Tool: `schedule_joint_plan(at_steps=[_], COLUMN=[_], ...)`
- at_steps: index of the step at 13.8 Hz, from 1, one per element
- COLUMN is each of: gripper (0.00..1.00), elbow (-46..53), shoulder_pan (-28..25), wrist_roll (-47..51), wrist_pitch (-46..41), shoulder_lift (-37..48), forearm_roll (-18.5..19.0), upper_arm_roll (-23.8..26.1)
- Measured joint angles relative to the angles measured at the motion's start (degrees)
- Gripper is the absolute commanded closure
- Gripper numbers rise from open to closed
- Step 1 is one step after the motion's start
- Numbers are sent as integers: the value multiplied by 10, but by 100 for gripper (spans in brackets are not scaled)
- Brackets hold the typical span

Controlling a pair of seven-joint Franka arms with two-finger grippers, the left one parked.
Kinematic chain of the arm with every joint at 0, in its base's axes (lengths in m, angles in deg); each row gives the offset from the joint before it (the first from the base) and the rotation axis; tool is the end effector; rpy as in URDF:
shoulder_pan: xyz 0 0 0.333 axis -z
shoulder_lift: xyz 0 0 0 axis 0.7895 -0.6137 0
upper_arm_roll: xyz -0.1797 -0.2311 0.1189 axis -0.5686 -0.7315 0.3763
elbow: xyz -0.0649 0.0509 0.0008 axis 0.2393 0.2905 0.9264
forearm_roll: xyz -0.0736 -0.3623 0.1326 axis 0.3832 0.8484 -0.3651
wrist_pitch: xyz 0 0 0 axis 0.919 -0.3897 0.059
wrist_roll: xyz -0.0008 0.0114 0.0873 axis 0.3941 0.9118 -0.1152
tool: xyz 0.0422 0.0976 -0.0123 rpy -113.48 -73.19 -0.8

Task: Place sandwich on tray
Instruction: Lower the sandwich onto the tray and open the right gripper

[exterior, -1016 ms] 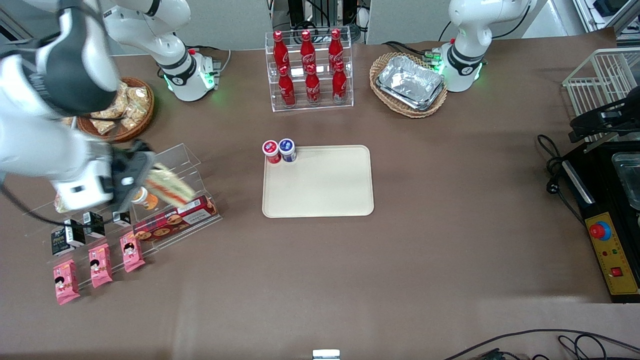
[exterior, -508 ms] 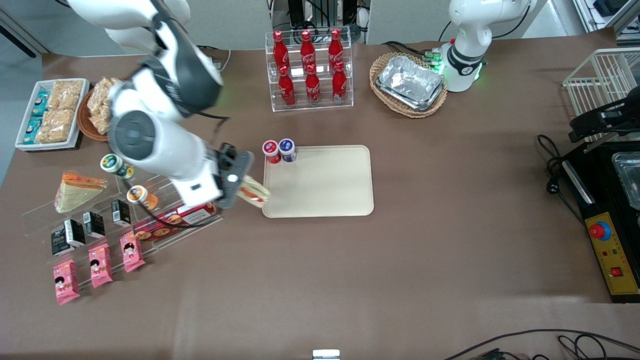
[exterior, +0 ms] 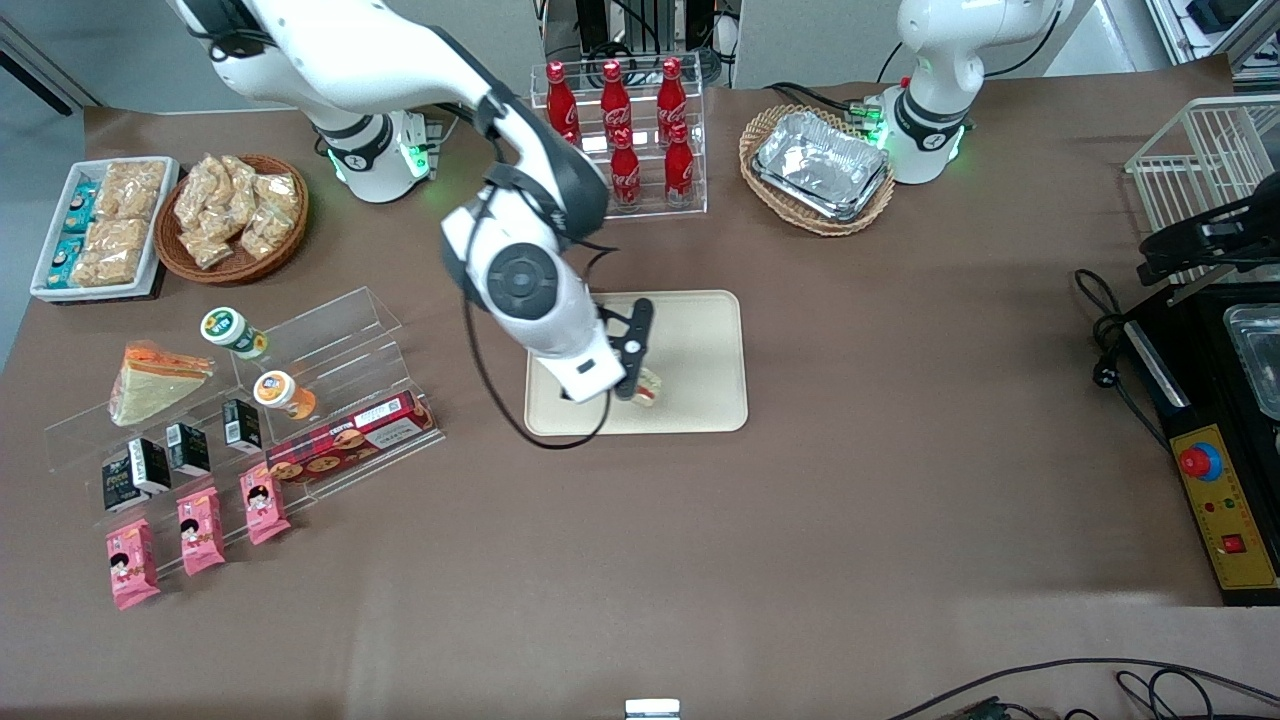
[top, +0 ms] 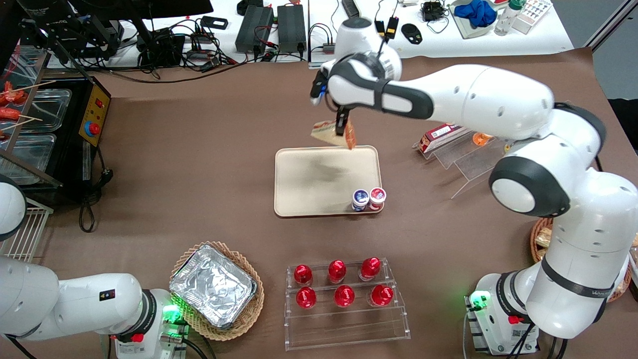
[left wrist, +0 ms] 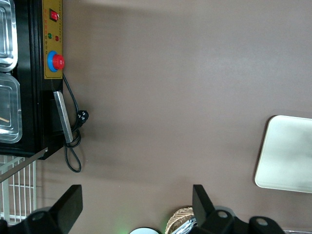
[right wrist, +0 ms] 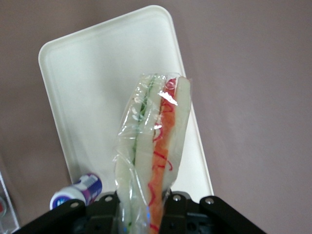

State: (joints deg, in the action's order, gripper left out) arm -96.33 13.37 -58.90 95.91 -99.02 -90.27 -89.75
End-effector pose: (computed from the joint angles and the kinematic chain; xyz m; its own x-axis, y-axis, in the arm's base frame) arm 0.5390 0.4430 0.3620 0.2658 0.9633 0.0365 0.9529 -0.2567 -0.1617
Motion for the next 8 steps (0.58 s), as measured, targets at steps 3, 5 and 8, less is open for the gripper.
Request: schedule_joint_plan(at_steps=[3, 5, 8], gripper=[74, 74, 73], elbow=[-1, -2, -4], shoulder_pan=[-31, -40, -52], wrist_roll=[0, 0, -1], wrist_pitch=[47, 71, 88], shoulder_lift=[-35, -57, -81], forearm_roll=[11, 35, 72], upper_arm_roll=[-1, -1, -1])
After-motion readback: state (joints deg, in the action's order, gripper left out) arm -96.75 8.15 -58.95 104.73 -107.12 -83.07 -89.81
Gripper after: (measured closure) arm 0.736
